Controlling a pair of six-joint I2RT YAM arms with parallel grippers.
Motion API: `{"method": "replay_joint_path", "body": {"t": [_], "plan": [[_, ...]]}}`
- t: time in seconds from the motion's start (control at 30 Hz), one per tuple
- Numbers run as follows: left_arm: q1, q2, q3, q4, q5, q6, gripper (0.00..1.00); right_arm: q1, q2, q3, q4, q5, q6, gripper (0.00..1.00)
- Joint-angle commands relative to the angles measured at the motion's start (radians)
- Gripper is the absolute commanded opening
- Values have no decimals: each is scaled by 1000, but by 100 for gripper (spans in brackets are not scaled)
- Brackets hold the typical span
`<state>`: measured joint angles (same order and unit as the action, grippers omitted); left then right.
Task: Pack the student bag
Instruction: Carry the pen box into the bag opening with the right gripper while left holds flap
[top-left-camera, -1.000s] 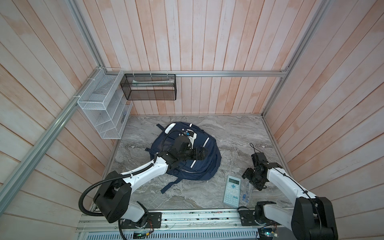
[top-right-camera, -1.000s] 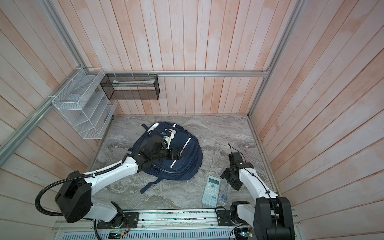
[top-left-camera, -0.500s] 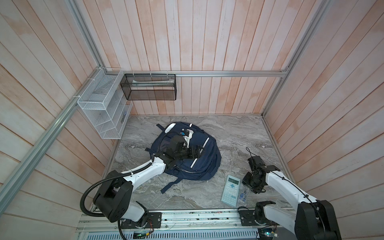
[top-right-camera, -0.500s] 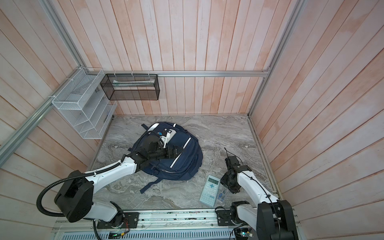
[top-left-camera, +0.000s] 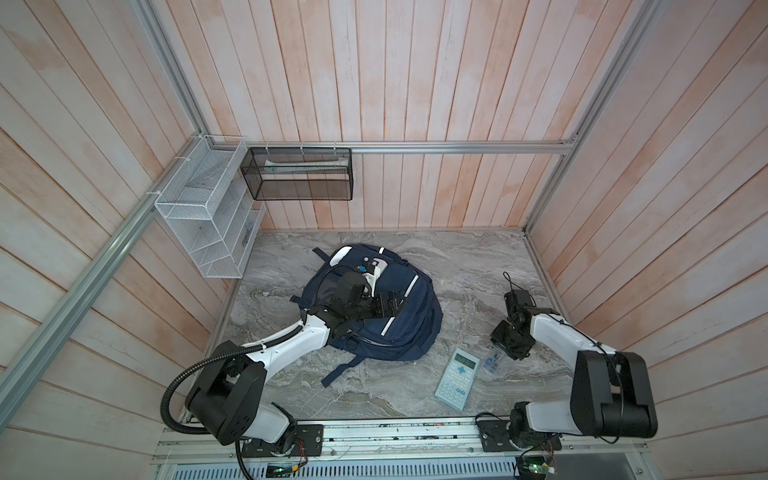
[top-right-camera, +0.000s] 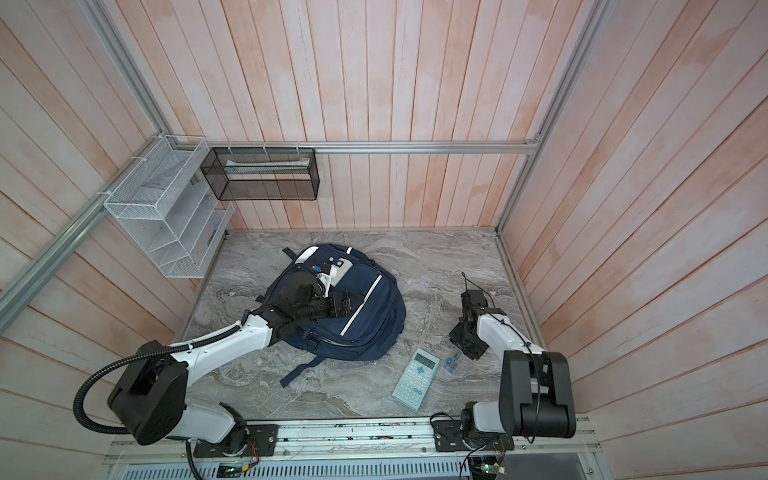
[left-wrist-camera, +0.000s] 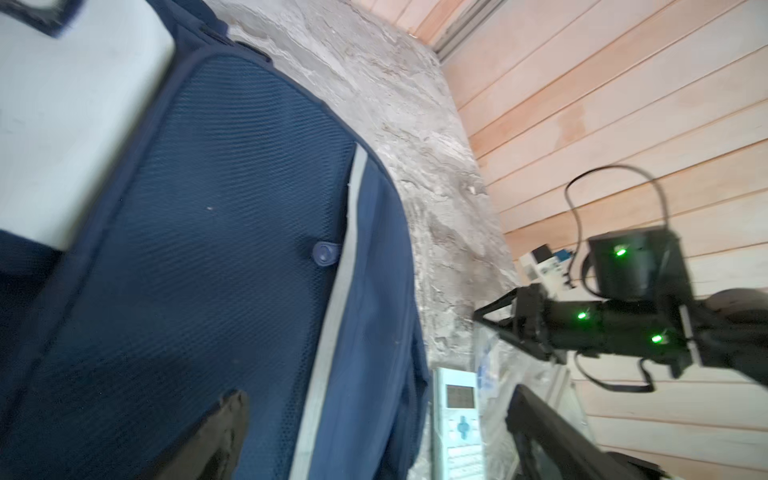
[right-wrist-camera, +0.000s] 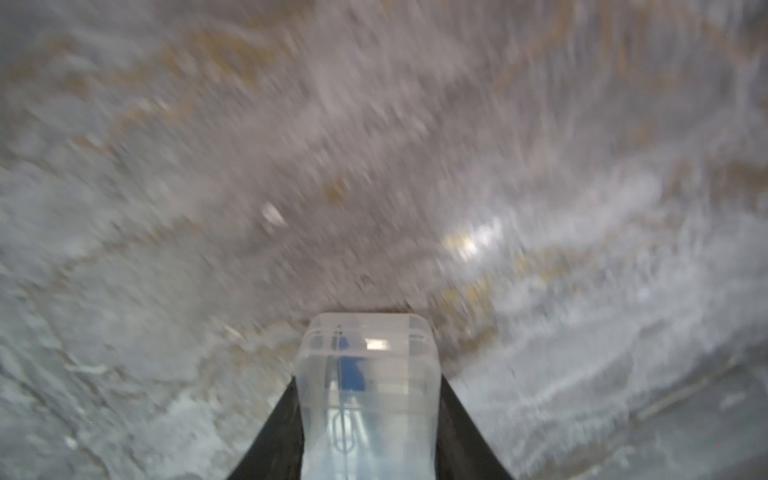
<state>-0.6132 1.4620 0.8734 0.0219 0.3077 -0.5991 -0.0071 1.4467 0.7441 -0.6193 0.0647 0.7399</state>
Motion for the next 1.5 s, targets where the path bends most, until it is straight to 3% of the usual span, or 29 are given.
{"method": "replay_joint_path", "body": {"t": [0.0, 0.13, 0.4, 0.43, 0.53, 0.63, 0.77, 0.93, 1.03, 1.13, 1.2, 1.27, 1.37, 1.47], "plan": [[-46, -3, 99, -162, -169, 156, 99, -2, 109, 116, 87, 56, -120, 38], [-114, 46, 197, -302, -300, 296, 99, 6, 206, 205, 120, 27, -193, 39], [-127, 77, 233, -301, -230, 269, 99, 55, 337, 275, 83, 59, -341, 46], [-134, 88, 250, -317, -257, 278, 99, 65, 345, 280, 81, 55, -344, 50], [-192, 158, 349, -446, -425, 327, 100, 81, 365, 303, 44, 28, -324, 77], [-227, 201, 404, -507, -493, 354, 100, 87, 351, 283, 16, 39, -288, 83], [-269, 249, 455, -558, -531, 374, 100, 107, 295, 235, -27, 60, -242, 76], [-333, 361, 554, -645, -636, 387, 100, 137, 258, 212, -68, 132, -233, 57], [-333, 436, 631, -719, -703, 380, 100, 137, 251, 199, -54, 161, -234, 50], [-332, 499, 673, -757, -770, 383, 86, 144, 248, 199, -43, 160, -235, 45], [-332, 512, 683, -755, -778, 388, 62, 155, 236, 198, -35, 160, -235, 40], [-333, 503, 702, -764, -764, 386, 30, 168, 215, 200, -30, 154, -241, 36], [-329, 435, 727, -767, -690, 384, 2, 187, 165, 209, -28, 124, -241, 33], [-268, 325, 729, -726, -479, 376, 0, 218, 104, 237, -41, 82, -224, 31]]}}
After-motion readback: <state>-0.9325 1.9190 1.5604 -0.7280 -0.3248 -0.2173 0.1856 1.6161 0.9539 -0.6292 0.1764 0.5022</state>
